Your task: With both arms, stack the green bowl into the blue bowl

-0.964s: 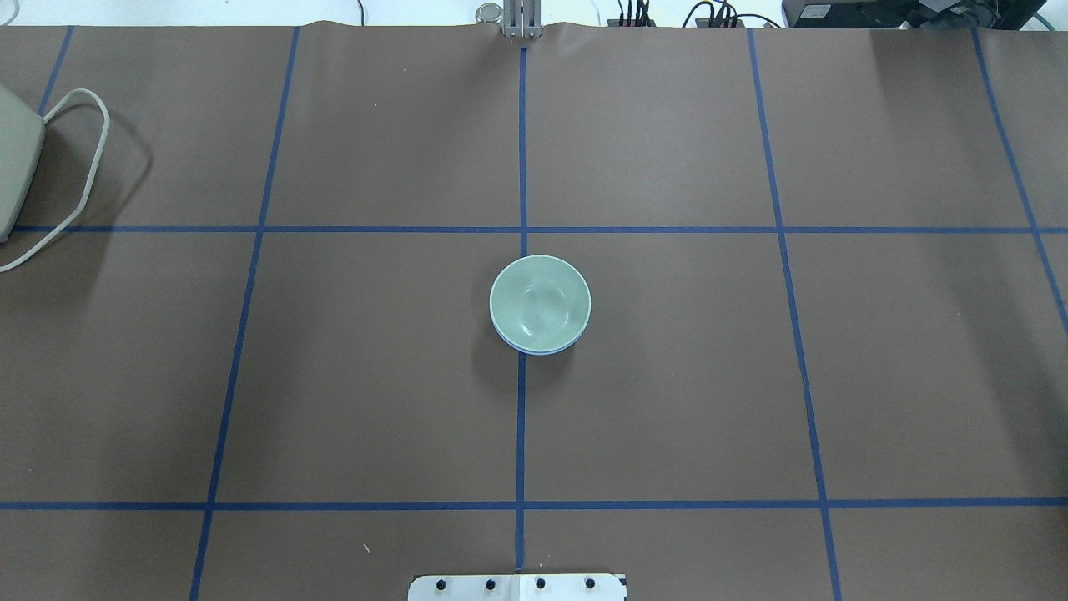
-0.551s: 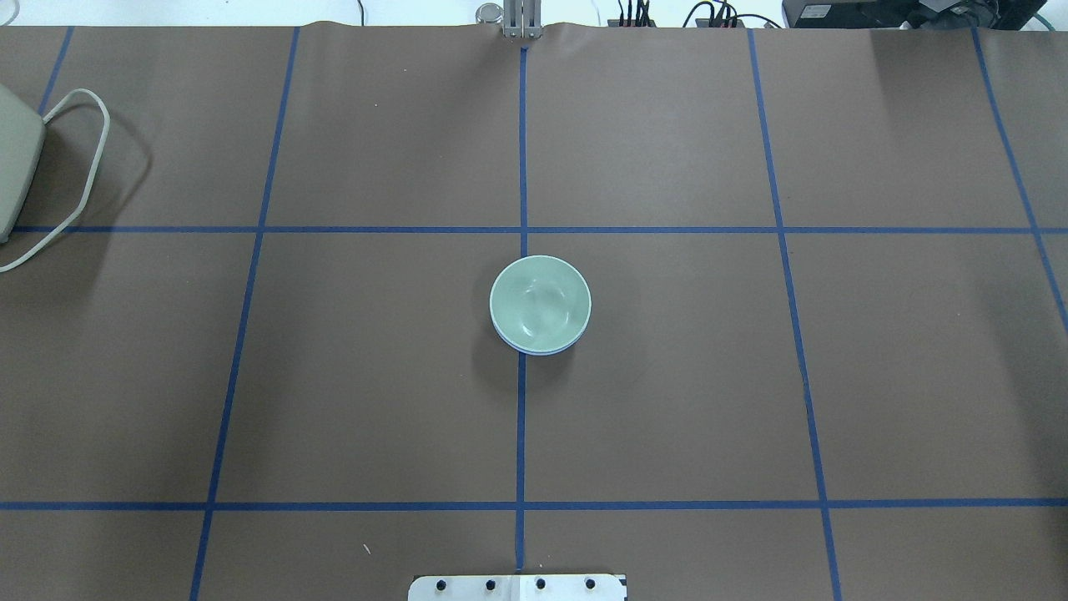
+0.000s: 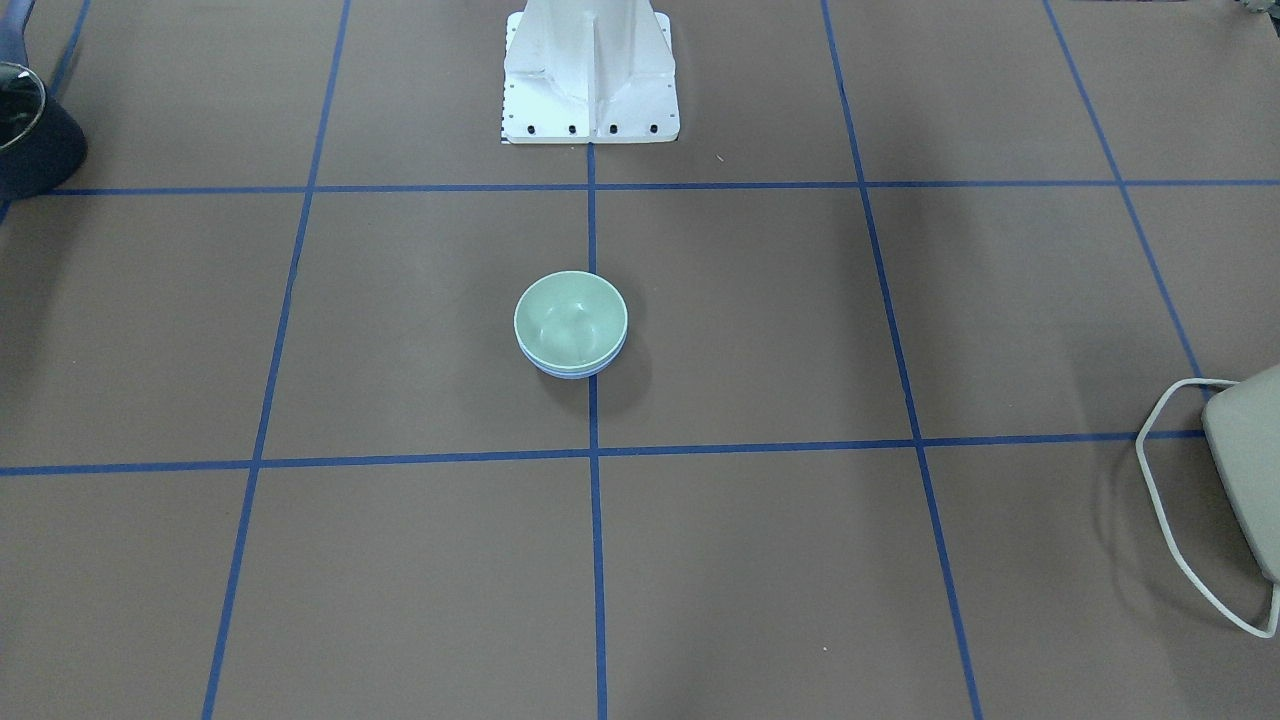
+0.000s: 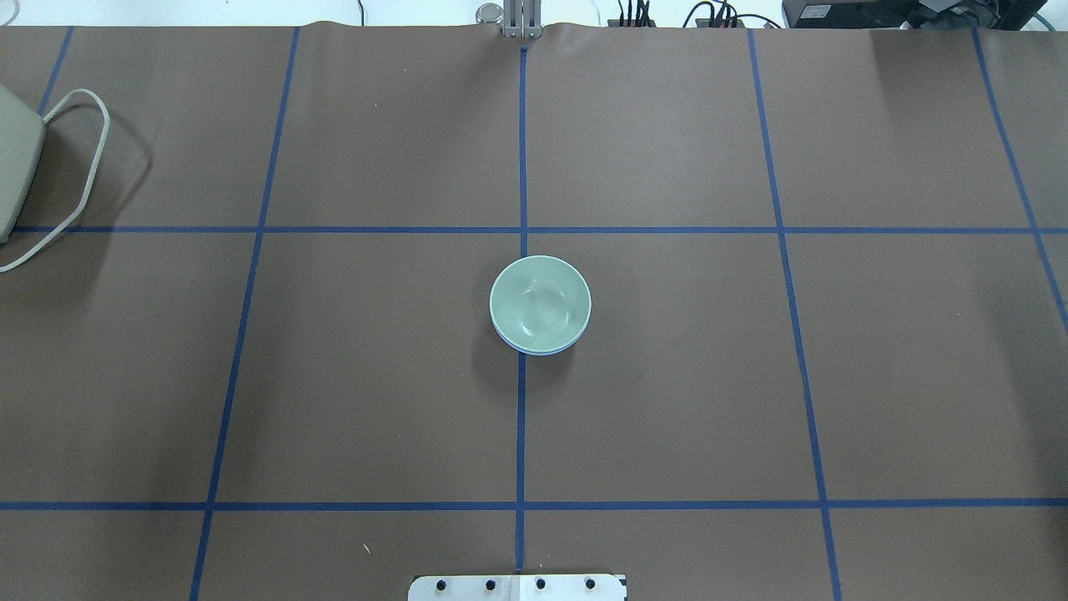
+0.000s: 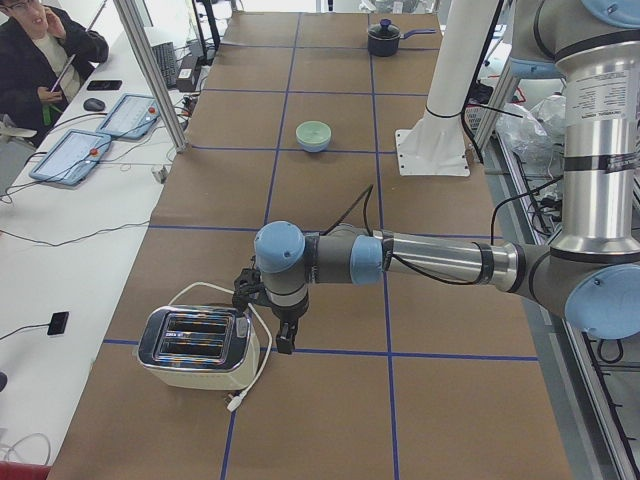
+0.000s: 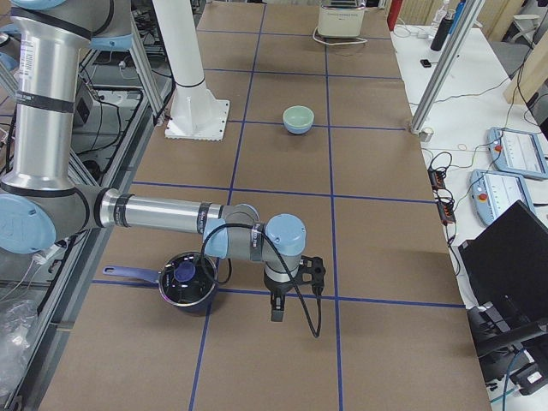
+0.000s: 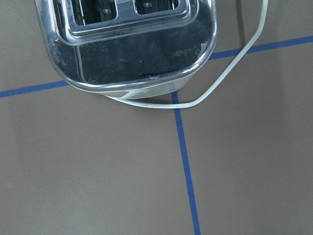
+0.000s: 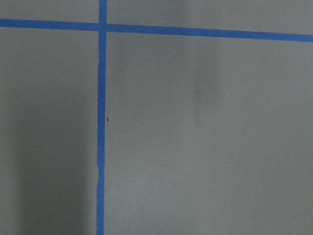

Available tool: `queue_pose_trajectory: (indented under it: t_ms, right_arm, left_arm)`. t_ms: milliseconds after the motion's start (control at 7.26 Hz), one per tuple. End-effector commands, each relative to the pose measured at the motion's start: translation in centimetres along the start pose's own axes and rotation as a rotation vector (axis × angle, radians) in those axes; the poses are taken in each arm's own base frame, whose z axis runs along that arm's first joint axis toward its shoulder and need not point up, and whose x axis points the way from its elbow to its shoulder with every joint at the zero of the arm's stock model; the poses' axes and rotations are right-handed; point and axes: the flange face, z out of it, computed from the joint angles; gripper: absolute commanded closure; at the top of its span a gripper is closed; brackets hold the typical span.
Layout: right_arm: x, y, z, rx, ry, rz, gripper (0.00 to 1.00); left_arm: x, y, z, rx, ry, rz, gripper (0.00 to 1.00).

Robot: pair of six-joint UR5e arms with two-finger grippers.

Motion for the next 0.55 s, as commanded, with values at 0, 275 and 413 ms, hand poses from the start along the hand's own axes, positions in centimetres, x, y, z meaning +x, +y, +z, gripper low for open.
queue_pose_trajectory:
  t_ms: [0,275,413]
  right_arm:
    - [-0.29,-0.35,-0.36,0.008,-0.002,-0.006,0.0]
    - [-0.43,-0.44,-0.37,0.008,-0.007,-0.006,0.0]
    - [-0.42,-0.42,-0.3,0.006,-0.011,-0.004,0.0]
  left_arm:
    - [-0.01,0.13,-0.11,0.009,0.0,-0.092,0.01]
    - [0.35,0.25,-0.49,0.023,-0.002,-0.066,0.01]
    - [0.53,0.07,-0.59,0.033,-0.003,-0.054,0.01]
